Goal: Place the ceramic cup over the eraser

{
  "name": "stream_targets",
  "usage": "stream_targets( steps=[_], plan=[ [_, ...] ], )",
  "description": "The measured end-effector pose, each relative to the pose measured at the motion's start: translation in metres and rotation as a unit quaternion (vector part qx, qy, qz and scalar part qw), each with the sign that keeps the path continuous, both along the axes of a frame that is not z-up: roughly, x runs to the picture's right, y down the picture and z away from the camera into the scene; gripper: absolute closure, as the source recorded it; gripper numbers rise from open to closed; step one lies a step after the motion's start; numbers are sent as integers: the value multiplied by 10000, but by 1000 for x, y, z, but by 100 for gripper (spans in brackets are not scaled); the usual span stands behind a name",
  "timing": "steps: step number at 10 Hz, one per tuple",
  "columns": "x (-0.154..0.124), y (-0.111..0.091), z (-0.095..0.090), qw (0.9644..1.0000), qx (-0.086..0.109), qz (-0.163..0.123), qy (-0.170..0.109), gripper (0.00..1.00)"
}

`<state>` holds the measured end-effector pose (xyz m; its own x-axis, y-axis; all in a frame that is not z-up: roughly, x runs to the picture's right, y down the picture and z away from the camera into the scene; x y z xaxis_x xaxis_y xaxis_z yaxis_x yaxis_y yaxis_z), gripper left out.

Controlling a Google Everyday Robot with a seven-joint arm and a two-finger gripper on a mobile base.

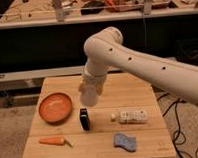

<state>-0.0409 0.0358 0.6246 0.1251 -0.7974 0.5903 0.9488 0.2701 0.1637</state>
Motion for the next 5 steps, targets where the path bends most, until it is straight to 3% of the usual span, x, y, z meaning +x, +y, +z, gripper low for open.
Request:
stream_targets(
  steps=[3,5],
  plan=[
    [-8,9,-11,9992,-15,-136,-378,99],
    [-9,15,-11,9987,-106,-180,-467,99]
  ],
)
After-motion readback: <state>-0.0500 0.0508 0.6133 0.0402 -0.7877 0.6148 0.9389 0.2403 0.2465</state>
